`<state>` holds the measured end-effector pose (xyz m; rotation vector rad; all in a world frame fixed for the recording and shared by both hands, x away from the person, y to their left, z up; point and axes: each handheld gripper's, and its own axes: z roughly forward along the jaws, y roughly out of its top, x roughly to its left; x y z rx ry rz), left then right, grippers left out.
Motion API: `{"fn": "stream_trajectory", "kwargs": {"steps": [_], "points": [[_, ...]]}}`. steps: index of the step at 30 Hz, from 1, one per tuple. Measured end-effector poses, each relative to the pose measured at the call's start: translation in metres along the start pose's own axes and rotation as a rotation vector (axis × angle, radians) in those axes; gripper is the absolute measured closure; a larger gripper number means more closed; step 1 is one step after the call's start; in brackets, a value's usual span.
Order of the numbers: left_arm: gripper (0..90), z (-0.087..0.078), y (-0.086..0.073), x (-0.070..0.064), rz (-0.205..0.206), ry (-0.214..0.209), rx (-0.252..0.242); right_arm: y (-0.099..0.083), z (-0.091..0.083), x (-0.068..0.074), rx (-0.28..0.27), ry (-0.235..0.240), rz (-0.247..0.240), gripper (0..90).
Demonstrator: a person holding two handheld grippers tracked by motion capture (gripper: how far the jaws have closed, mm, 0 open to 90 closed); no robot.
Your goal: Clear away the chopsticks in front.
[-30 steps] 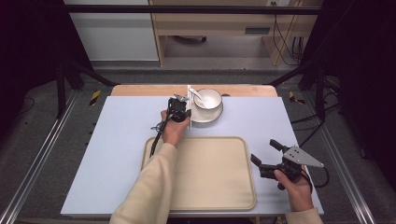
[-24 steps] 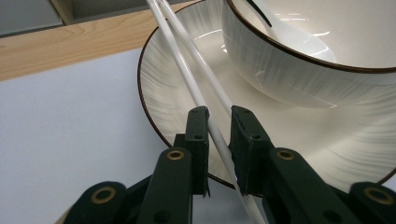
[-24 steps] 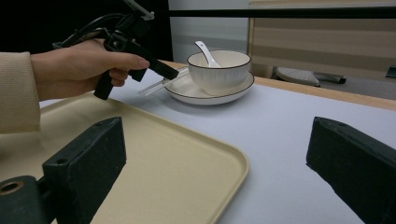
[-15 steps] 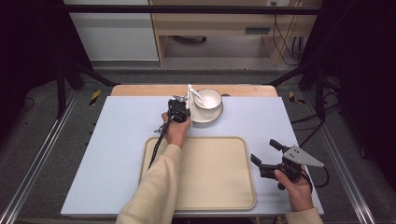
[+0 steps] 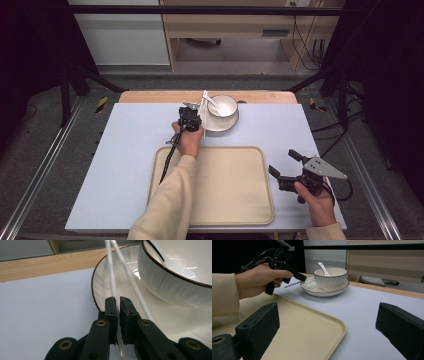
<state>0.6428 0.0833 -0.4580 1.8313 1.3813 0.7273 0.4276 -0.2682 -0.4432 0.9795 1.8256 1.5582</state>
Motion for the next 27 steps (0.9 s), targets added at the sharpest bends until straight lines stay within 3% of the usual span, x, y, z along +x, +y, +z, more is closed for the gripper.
{"fn": "stream_trajectory", "kwargs": {"steps": [16, 27], "points": [[85.6, -0.015, 0.004, 0.011, 0.018, 0.007, -0.034, 0.0, 0.0, 0.0, 0.005, 0.005, 0.003, 5.5], [85.6, -0.037, -0.001, 0.029, -0.038, 0.018, -0.056, 0.0, 0.001, 0.001, 0.003, 0.004, 0.002, 5.5]]}}
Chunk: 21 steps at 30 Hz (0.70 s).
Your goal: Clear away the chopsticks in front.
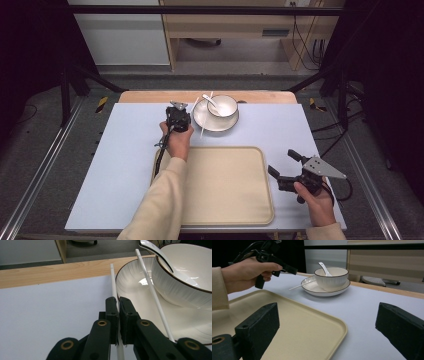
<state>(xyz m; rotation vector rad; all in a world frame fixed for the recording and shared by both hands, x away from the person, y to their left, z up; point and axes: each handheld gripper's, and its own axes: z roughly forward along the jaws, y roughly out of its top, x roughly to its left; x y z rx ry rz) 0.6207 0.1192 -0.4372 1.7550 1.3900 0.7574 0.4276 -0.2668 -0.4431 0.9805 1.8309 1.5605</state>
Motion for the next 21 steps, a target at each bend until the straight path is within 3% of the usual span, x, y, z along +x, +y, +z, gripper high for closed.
{"fn": "stream_trajectory", "kwargs": {"steps": [10, 17, 21], "points": [[85.6, -0.045, -0.012, 0.014, -0.046, -0.004, -0.064, 0.0, 0.001, 0.002, 0.001, 0.004, -0.004, 5.6], [85.6, -0.082, -0.036, 0.025, -0.101, 0.003, -0.121, 0.001, 0.001, 0.004, -0.005, 0.005, -0.005, 5.7], [85.6, -0.098, -0.05, 0.025, -0.087, 0.018, -0.137, 0.001, 0.002, 0.003, -0.005, 0.006, -0.011, 5.7]]}}
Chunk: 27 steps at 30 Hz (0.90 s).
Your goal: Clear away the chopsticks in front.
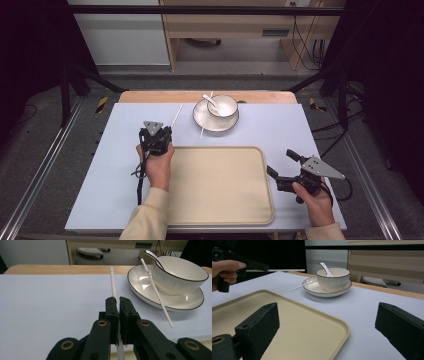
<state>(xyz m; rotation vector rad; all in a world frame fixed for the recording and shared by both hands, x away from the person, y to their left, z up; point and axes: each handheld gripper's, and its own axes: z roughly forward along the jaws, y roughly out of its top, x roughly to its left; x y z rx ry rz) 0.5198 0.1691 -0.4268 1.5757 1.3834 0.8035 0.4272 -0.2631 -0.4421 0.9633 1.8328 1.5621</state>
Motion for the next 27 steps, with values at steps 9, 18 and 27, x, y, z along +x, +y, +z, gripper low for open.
{"fn": "stream_trajectory", "kwargs": {"steps": [9, 18, 27], "points": [[85.6, -0.019, -0.013, -0.001, -0.036, -0.019, -0.025, 0.0, 0.0, 0.0, 0.003, -0.001, 0.0, 5.8], [85.6, -0.043, -0.028, -0.005, -0.054, -0.019, -0.041, 0.0, -0.001, 0.001, 0.004, -0.001, 0.009, 5.9], [85.6, -0.072, -0.06, -0.009, -0.093, -0.02, -0.053, 0.0, 0.0, 0.003, 0.006, 0.001, 0.006, 6.0]]}}
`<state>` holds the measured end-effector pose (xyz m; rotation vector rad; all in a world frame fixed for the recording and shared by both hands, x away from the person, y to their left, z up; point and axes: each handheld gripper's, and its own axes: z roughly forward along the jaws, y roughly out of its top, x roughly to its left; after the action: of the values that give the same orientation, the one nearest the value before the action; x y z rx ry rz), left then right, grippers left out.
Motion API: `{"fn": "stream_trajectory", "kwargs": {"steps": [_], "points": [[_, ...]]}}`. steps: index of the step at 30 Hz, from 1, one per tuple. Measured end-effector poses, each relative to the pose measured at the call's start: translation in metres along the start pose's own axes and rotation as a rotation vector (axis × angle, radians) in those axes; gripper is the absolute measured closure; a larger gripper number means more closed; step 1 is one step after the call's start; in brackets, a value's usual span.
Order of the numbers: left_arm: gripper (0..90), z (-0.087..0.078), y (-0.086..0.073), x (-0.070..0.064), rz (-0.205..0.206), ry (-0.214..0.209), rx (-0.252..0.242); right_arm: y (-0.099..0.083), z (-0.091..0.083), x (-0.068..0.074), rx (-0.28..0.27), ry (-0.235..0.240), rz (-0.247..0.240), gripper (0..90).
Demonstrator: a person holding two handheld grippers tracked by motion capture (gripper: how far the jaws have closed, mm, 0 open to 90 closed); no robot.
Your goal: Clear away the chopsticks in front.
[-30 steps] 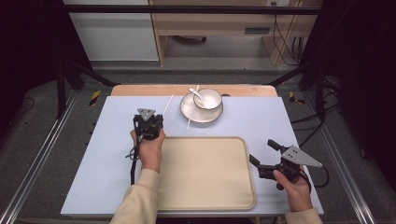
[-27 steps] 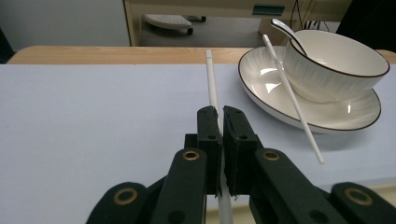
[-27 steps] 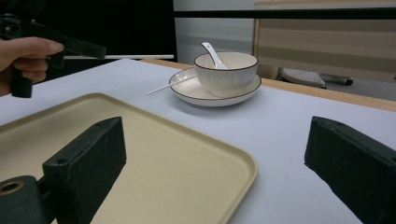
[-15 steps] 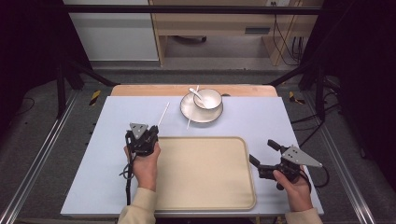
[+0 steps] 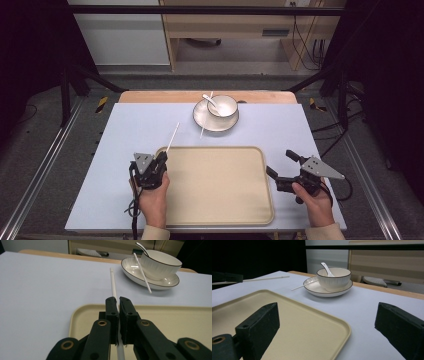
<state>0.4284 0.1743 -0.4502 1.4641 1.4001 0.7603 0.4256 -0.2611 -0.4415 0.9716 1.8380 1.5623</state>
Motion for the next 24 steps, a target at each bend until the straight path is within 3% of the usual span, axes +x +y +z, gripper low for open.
{"fn": "stream_trajectory", "kwargs": {"steps": [11, 14, 19, 24], "points": [[85.6, -0.033, -0.026, -0.004, -0.004, 0.008, -0.006, 0.0, 0.001, 0.002, 0.005, 0.004, -0.001, 6.0], [85.6, -0.043, -0.034, -0.007, 0.009, 0.022, -0.011, 0.0, 0.002, 0.002, 0.006, 0.006, -0.006, 6.1], [85.6, -0.062, -0.049, -0.008, -0.004, 0.051, -0.02, -0.001, 0.002, 0.003, 0.009, 0.009, -0.011, 6.1], [85.6, -0.068, -0.061, -0.005, -0.012, 0.07, -0.009, -0.001, 0.003, 0.004, 0.014, 0.012, -0.015, 6.1]]}}
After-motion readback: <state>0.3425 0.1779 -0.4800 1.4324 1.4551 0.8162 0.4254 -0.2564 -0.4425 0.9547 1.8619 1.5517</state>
